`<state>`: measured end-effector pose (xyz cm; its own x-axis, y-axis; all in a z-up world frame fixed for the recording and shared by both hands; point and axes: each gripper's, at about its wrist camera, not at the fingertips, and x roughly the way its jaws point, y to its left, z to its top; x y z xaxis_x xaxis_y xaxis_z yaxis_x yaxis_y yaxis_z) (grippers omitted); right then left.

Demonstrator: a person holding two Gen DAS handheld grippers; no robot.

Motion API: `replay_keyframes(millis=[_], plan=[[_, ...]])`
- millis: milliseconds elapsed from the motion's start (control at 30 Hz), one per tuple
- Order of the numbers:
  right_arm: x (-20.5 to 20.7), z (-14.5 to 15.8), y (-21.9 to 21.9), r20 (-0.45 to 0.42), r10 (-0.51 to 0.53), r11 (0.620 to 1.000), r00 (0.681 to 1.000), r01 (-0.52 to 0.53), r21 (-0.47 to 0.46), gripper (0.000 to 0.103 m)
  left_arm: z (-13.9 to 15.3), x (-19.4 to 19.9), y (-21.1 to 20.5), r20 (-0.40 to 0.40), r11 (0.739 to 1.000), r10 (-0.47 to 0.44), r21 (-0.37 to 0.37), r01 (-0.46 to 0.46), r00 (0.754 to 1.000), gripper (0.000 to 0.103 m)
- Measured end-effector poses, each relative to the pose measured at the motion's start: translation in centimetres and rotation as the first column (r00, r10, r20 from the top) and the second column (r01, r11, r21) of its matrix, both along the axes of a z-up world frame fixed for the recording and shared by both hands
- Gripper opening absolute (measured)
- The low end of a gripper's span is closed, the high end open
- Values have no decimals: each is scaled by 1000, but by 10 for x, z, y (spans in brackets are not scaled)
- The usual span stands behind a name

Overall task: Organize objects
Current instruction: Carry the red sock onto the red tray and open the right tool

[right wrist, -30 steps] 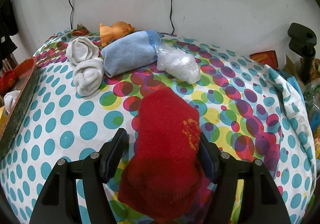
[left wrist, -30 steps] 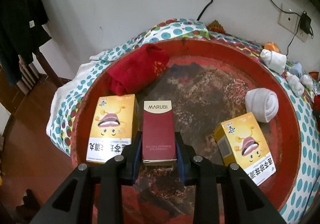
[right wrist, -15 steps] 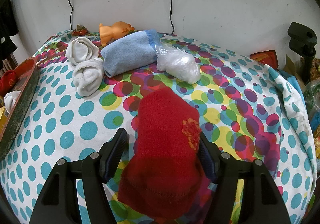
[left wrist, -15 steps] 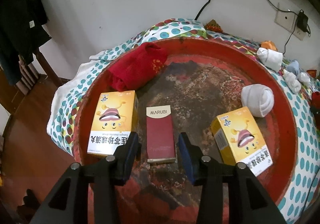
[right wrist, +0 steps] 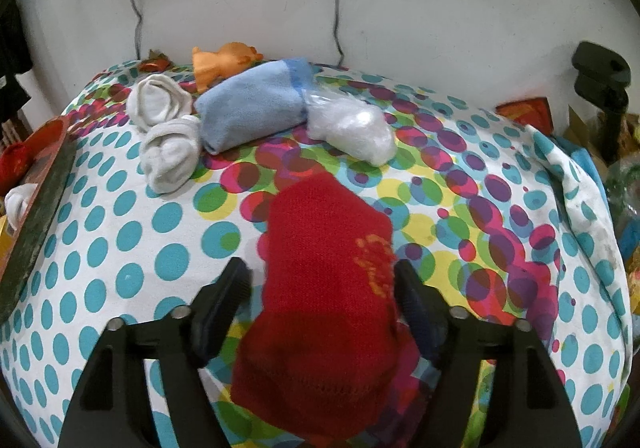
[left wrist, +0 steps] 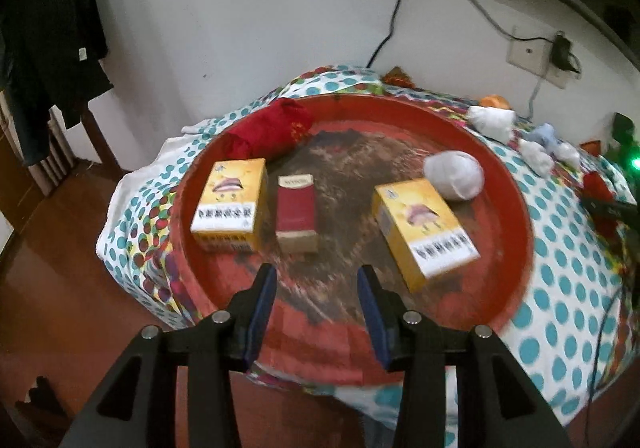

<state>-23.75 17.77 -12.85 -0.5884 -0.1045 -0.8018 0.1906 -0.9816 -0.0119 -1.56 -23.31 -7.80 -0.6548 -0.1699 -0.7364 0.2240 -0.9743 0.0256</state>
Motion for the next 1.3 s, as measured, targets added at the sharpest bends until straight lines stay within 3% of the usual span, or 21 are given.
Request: replay_keyframes(millis=[133,300,467,567,600,700,1000,1133,1300], plan=[[1,0,-2,-2,-4,1000,1000,4,11,79,4,15,9,-46,1000,-15,7,16,999,43],[3,0,0,0,-16,1000,1000,16,2,79,9,23,21,-103,998,-50,-42,46,993,43],[15,1,3,-1,-51,999,999,51,-18,79,6,27,16,-100,998,-59,-34,56,993,43],[19,3,6,-13,-70,997,997,69,-32,62,6,29,8,-102,999,-45,-30,42,994,43],[20,4,7,-19,-78,996,997,78,-32,49,6,29,6,-104,999,-41,-29,39,994,43],[22,5,8,-22,-110,993,994,109,-37,40,7,29,-1,-107,999,-23,-40,19,994,43],[28,14,-13,-28,-178,984,984,178,13,30,2,29,-24,-91,1000,19,26,-17,996,43],[35,28,-33,-54,-134,990,989,136,29,29,4,30,-27,-95,999,36,-6,-37,995,43],[42,52,-69,-86,-58,998,995,58,-3,29,5,32,-31,-102,999,42,25,-40,994,43]])
